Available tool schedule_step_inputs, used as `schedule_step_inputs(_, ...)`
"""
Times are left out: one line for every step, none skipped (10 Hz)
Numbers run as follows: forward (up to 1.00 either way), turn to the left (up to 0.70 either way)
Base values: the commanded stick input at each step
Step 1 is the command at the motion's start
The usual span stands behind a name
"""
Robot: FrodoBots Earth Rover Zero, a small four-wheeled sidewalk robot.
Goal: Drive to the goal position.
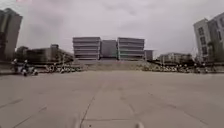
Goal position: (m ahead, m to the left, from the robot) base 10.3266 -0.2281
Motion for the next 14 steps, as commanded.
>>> schedule_step_inputs(0.85,0.0)
schedule_step_inputs(0.85,0.0)
schedule_step_inputs(0.85,0.0)
schedule_step_inputs(0.85,0.0)
schedule_step_inputs(0.85,0.0)
schedule_step_inputs(0.85,0.0)
schedule_step_inputs(0.85,0.0)
schedule_step_inputs(0.85,0.0)
schedule_step_inputs(0.85,0.0)
schedule_step_inputs(0.85,0.0)
schedule_step_inputs(0.85,0.0)
schedule_step_inputs(0.85,0.0)
schedule_step_inputs(0.85,0.0)
schedule_step_inputs(0.85,0.0)
